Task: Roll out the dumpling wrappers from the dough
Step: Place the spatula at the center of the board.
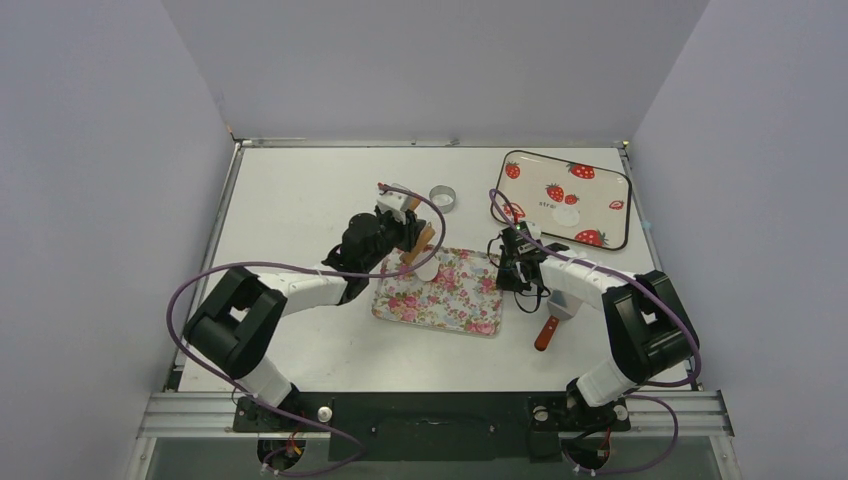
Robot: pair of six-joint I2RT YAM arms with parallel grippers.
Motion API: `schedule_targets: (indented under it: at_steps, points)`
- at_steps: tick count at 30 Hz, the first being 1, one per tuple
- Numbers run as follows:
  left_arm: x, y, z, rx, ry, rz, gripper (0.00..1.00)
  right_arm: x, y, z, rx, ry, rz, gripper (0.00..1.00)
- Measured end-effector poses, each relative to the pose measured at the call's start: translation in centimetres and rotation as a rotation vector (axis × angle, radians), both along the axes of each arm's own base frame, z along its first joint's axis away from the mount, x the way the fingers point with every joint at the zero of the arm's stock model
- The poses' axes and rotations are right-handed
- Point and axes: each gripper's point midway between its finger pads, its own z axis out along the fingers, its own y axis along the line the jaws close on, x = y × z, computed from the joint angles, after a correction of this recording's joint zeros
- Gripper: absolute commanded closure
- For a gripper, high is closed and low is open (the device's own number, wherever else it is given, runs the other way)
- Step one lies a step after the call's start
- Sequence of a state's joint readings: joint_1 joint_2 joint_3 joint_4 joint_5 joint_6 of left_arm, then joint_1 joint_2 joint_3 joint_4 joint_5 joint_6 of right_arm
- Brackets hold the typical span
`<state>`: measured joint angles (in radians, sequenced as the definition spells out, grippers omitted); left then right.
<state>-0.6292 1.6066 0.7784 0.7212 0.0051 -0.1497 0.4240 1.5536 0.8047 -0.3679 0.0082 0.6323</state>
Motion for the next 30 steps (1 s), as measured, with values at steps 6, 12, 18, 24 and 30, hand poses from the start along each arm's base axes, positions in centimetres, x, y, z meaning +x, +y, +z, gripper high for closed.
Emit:
schedule_targets:
  at_steps: [6, 12, 18, 24, 30]
  points:
    - [-1.1, 1.4, -4.3, 0.066, 0.085, 0.026, 1.00, 0.0, 0.0, 0.0, 0.000, 0.001, 0.001, 1.00]
    - [-1.6, 1.6, -5.1, 0.077, 0.102, 0.027, 1.00, 0.2, 0.1, 0.0, -0.003, 0.004, 0.003, 1.00]
    - [-2.6, 1.4, -6.0, 0.087, 0.103, 0.035, 1.00, 0.5, 0.2, 0.0, -0.009, 0.007, 0.012, 1.00]
    - [-2.4, 2.6, -6.5, 0.074, 0.109, 0.106, 1.00, 0.5, 0.2, 0.0, -0.011, 0.007, 0.015, 1.00]
    - [-2.2, 3.7, -7.0, 0.050, 0.125, 0.168, 1.00, 0.5, 0.2, 0.0, -0.011, 0.007, 0.015, 1.00]
